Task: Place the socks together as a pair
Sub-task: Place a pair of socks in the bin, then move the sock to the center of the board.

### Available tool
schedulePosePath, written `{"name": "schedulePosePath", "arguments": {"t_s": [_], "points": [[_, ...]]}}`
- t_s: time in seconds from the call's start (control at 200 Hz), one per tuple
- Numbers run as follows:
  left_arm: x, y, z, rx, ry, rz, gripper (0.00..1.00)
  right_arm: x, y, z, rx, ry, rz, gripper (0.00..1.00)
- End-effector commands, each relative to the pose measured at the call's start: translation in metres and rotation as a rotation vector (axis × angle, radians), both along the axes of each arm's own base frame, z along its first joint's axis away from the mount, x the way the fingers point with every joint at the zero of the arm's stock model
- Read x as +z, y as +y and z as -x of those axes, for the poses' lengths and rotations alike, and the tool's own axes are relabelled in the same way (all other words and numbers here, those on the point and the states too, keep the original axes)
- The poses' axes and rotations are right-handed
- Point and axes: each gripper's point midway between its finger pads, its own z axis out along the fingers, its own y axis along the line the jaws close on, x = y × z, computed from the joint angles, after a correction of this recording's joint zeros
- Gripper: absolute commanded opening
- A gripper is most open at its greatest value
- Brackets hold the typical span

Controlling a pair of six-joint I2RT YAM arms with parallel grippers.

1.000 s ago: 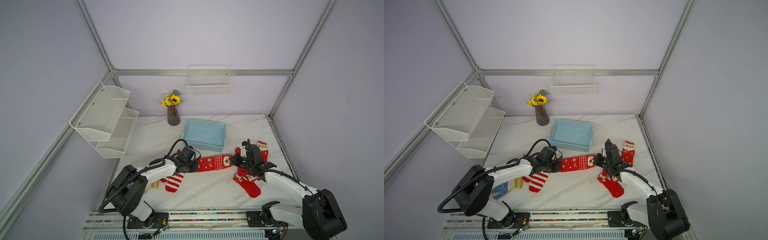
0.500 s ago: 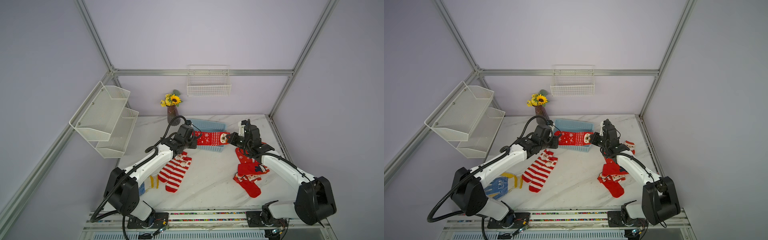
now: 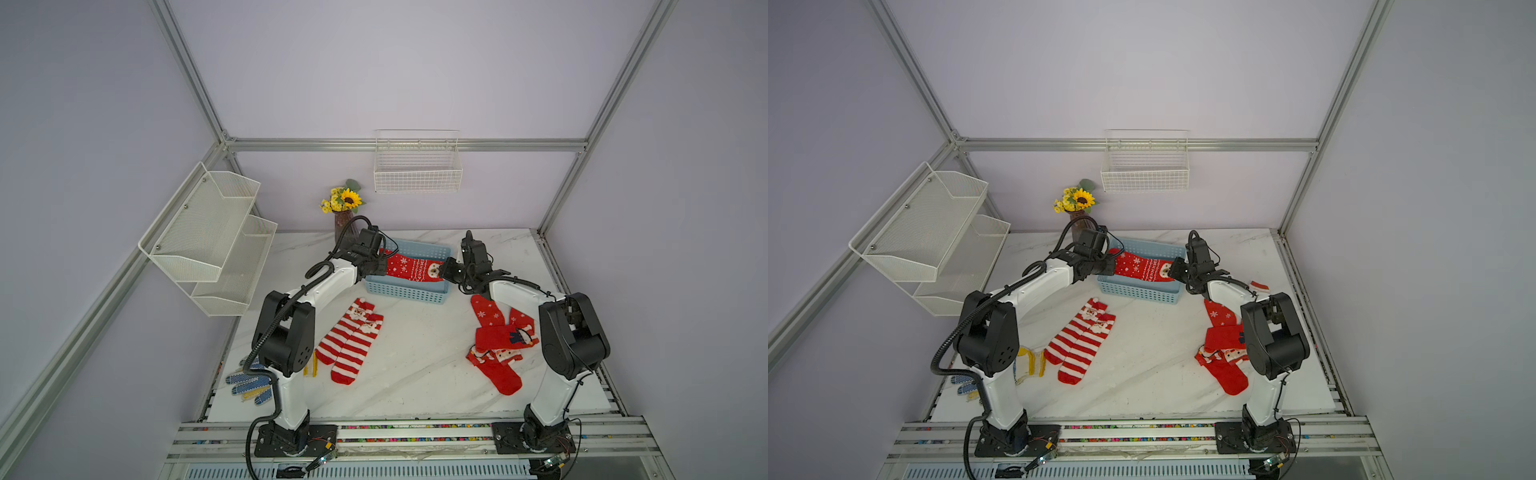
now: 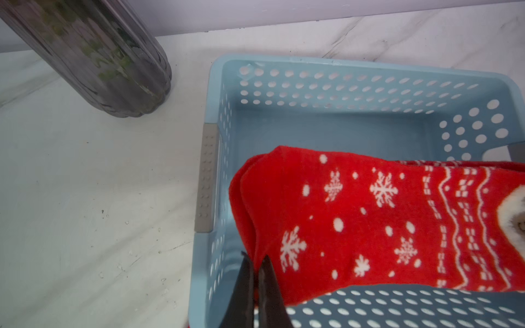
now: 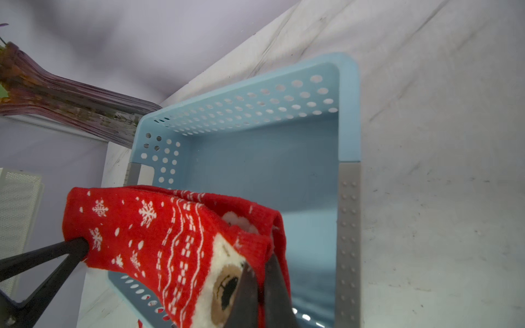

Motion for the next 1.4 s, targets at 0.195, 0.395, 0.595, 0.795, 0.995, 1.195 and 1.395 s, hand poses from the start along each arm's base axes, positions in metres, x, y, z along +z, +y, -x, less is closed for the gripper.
{"name": "schedulePosePath", "arguments": {"t_s": [0.195,0.395,0.595,0.795,0.995,1.195,1.395], "points": [[0.041,0.001,-0.03,-0.008,-0.105,-0.004,1.0,0.031,-0.003,-0.014,-0.035,-0.094,0.028,0.74],[0.094,0.014,-0.006,0.011,-0.186,0.031,1.0,0.075,-0.008,0.006,-0.015,-0.145,0.044,0.75],[0.082,0.007,0.046,-0.02,-0.092,0.19,0.96,0.107,0.007,0.06,0.071,-0.181,0.03,0.72],[0.052,0.017,0.103,0.028,0.037,0.295,0.95,0.11,0.036,0.123,0.098,-0.135,-0.03,0.72],[-0.001,0.039,0.151,0.16,0.163,0.333,0.96,0.054,0.096,0.167,0.193,0.038,-0.065,0.71],[-0.041,0.045,0.184,0.212,0.282,0.36,0.94,0.028,0.152,0.186,0.218,0.059,-0.072,0.66],[-0.055,0.077,0.197,0.361,0.235,0.306,0.96,-0.019,0.186,0.183,0.148,0.163,-0.058,0.57]]}}
